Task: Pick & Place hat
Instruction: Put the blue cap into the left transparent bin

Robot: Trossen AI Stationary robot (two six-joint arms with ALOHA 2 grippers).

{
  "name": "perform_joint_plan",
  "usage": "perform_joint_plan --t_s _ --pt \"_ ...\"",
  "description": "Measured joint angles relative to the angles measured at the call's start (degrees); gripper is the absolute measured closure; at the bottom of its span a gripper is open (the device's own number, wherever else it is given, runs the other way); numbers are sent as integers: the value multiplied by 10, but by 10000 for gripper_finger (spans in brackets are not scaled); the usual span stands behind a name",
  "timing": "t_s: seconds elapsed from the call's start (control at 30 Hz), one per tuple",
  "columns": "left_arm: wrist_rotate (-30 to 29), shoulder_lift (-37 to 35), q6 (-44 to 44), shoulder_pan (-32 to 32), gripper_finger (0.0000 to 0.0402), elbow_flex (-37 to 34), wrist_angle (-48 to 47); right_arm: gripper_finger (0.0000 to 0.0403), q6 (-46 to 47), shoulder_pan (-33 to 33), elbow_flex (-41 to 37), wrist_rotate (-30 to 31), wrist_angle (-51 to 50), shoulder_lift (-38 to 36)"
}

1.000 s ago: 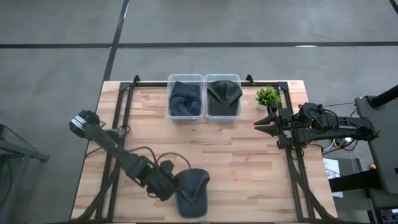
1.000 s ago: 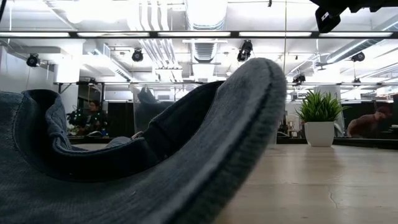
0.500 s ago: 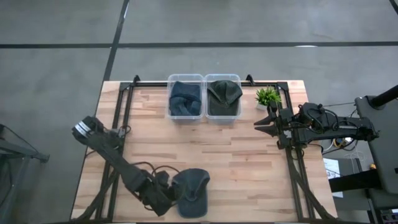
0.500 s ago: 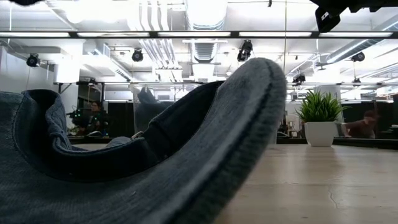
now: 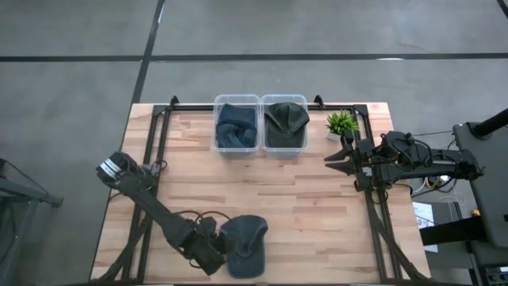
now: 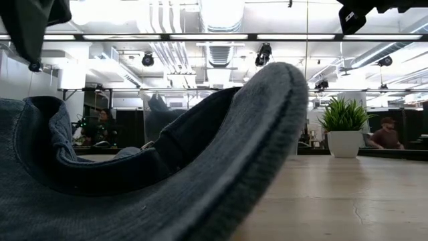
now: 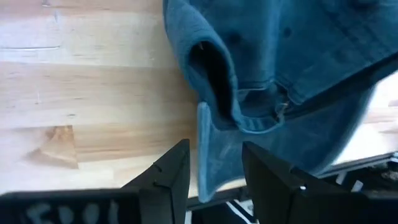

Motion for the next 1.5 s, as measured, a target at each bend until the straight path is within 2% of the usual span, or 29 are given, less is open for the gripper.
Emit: perform_joint_plan --t_s 0.9,1.0,1.2,1.5 --pt "10 85 12 5 267 -1 58 330 2 0 0 1 3 0" --pt "26 99 13 5 290 -1 59 330 5 0 0 1 3 0" --pt "0 103 25 5 387 1 65 330 28 0 0 2 3 1" --pt "-56 59 73 5 396 7 20 330 54 0 0 3 3 1"
